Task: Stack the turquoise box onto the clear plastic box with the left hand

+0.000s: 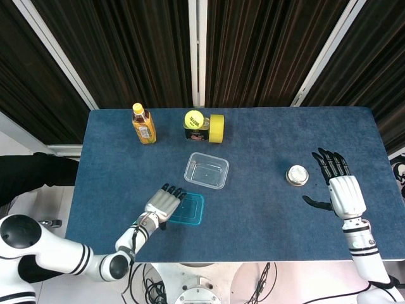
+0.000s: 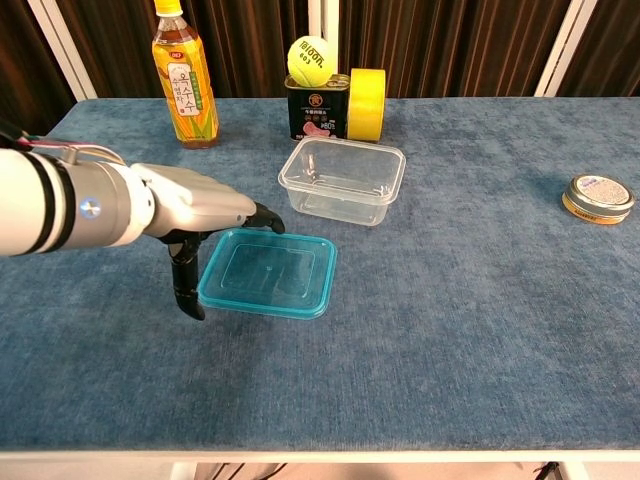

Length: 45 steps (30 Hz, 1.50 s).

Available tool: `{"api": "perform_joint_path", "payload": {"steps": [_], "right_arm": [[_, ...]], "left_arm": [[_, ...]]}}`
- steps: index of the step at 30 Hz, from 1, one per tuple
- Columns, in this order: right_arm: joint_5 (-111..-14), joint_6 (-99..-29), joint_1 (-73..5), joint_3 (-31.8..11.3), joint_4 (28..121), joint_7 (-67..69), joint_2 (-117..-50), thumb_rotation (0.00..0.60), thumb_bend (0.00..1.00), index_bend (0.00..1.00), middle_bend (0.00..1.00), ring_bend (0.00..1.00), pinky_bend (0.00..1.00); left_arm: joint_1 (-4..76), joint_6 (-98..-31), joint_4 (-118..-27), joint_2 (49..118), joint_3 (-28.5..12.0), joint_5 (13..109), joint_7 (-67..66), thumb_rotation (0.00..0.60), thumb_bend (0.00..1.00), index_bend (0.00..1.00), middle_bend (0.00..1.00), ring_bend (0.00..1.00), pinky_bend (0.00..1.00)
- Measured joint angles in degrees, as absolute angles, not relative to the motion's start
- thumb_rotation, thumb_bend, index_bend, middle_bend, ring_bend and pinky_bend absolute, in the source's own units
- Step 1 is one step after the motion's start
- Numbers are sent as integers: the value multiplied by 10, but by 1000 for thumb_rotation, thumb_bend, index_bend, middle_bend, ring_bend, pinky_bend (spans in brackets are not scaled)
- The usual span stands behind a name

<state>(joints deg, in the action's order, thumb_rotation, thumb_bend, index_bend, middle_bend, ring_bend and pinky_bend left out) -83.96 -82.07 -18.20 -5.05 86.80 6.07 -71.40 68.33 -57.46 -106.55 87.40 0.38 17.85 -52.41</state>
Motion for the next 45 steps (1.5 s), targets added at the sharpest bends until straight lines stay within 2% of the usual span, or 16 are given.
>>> {"api": "perform_joint_path", "payload": {"steps": [15, 35, 38, 40, 45], "right_arm": [[-844, -815, -167, -53, 856, 84, -718, 600, 21, 0, 0, 0, 0], [-848, -812, -151, -55, 853, 96, -717, 600, 21, 0, 0, 0, 0], [-849, -812, -150, -56, 852, 98, -718, 600, 21, 0, 0, 0, 0], [-849, -812, -149, -56, 852, 100, -718, 600, 21, 0, 0, 0, 0], [-851, -814, -146, -58, 853, 100, -718, 600, 21, 0, 0, 0, 0]], "left_arm": [[721, -615, -1031, 921, -22, 82, -559, 600, 26, 0, 0, 0, 41], [726, -643, -997, 968, -42, 52, -583, 600, 23, 1, 0, 0, 51], [723, -641, -995, 970, -44, 56, -583, 600, 20, 50, 13, 0, 67], [721, -643, -991, 974, -44, 62, -579, 600, 18, 115, 64, 7, 94], [709, -645, -974, 984, -42, 92, -568, 600, 29, 272, 223, 146, 173]]}}
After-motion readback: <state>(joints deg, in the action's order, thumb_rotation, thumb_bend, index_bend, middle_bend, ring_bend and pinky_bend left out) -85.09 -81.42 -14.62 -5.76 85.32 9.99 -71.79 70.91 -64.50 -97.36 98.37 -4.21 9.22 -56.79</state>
